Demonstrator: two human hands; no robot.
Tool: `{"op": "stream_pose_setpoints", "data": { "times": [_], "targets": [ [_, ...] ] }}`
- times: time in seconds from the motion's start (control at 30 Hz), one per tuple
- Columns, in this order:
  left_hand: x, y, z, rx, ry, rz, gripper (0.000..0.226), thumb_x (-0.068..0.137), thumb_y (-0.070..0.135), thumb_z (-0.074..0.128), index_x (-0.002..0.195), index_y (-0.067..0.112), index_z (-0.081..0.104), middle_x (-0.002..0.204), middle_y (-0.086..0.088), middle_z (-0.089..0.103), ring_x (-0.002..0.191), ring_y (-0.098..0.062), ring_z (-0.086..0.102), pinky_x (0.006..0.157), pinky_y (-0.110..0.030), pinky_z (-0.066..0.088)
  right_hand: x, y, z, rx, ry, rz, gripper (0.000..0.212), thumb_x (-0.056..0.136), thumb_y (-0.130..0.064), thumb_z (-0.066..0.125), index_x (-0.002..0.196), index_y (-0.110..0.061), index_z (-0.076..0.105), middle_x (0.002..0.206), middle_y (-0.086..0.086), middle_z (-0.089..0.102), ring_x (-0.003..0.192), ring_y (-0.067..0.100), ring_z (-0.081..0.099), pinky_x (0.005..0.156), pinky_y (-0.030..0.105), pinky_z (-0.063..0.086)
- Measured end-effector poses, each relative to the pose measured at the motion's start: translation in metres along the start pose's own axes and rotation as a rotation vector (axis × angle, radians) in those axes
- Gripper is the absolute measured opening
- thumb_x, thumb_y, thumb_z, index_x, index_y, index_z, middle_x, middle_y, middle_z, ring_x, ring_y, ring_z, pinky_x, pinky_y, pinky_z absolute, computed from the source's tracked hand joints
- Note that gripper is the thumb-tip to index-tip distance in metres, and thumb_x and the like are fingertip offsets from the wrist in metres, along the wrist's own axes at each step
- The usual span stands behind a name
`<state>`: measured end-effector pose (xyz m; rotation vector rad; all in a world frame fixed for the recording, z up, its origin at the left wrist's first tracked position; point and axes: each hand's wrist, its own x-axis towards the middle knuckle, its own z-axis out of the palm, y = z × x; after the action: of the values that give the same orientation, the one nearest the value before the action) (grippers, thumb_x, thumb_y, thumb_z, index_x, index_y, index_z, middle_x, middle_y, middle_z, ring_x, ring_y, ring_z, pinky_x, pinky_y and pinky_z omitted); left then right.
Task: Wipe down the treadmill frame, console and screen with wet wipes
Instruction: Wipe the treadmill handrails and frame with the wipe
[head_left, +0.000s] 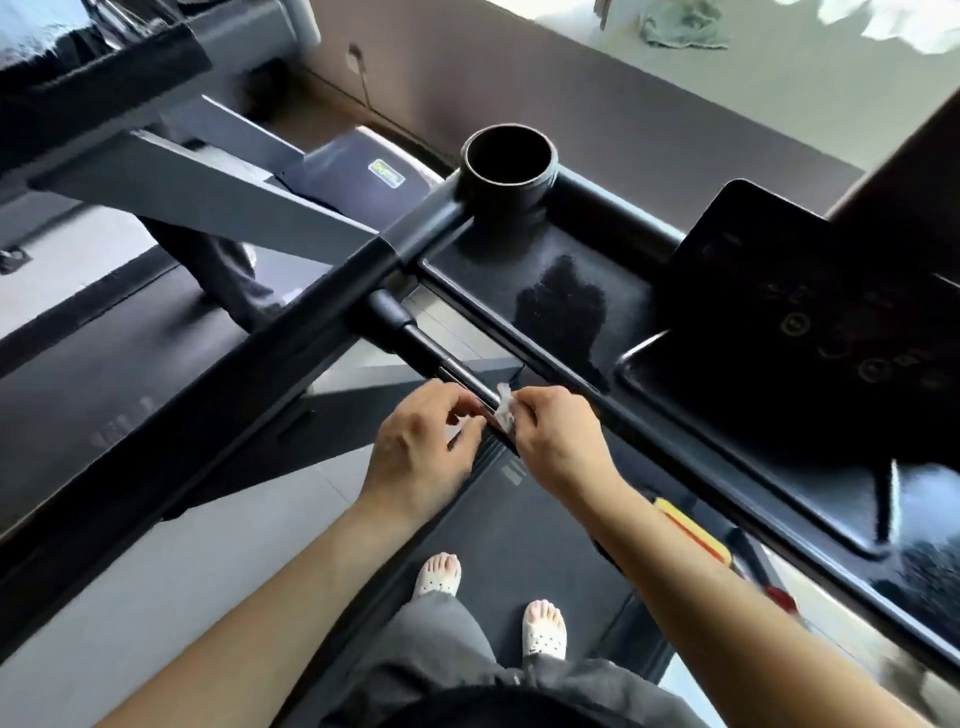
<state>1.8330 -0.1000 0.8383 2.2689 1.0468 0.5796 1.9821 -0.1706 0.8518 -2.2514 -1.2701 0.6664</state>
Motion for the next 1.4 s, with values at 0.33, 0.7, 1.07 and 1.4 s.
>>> {"op": "stream_pose_setpoints", "data": {
  "times": [0.33, 0.7, 1.07, 1.4],
  "targets": [
    [0.07, -0.046, -0.016, 0.33, -0.34, 0.662, 0.061, 0.078, 0.054, 0.078, 0.125, 0.015, 0.068, 0.123, 0.005, 0.067, 0.12, -0.021, 0.057, 0.109, -0.043, 0.037, -0.019, 0.015, -0.03, -0.035, -0.116, 0.342, 0.024, 0.092, -0.018, 0.051, 0.083, -0.008, 0.071, 0.08, 0.007, 0.07, 0.084, 0.029, 0.065, 0.074, 0.036, 0.052],
    [0.078, -0.05, -0.009, 0.229, -0.245, 0.748, 0.043, 0.073, 0.035, 0.087, 0.109, 0.015, 0.075, 0.107, 0.005, 0.072, 0.103, -0.022, 0.06, 0.1, -0.037, 0.037, -0.036, 0.02, -0.038, 0.017, -0.056, 0.42, 0.019, 0.092, -0.022, 0.061, 0.082, -0.022, 0.078, 0.074, -0.005, 0.072, 0.076, 0.015, 0.065, 0.071, 0.03, 0.05],
    [0.083, -0.056, -0.006, 0.181, -0.243, 0.771, 0.039, 0.076, 0.041, 0.073, 0.106, 0.017, 0.076, 0.103, 0.004, 0.072, 0.098, -0.022, 0.06, 0.091, -0.033, 0.039, -0.064, 0.022, 0.025, -0.145, 0.502, 0.062, 0.019, 0.093, -0.037, 0.069, 0.107, -0.03, 0.079, 0.117, -0.014, 0.074, 0.106, 0.012, 0.066, 0.097, 0.039, 0.048],
    [0.08, -0.054, -0.008, 0.2, -0.258, 0.75, 0.039, 0.085, 0.049, 0.061, 0.104, 0.018, 0.075, 0.101, 0.005, 0.072, 0.095, -0.023, 0.06, 0.087, -0.035, 0.039, -0.028, -0.011, 0.052, -0.336, 0.56, -0.101, 0.022, 0.088, -0.029, 0.064, 0.106, -0.022, 0.075, 0.117, -0.004, 0.075, 0.105, 0.02, 0.068, 0.103, 0.046, 0.047]
  ]
}}
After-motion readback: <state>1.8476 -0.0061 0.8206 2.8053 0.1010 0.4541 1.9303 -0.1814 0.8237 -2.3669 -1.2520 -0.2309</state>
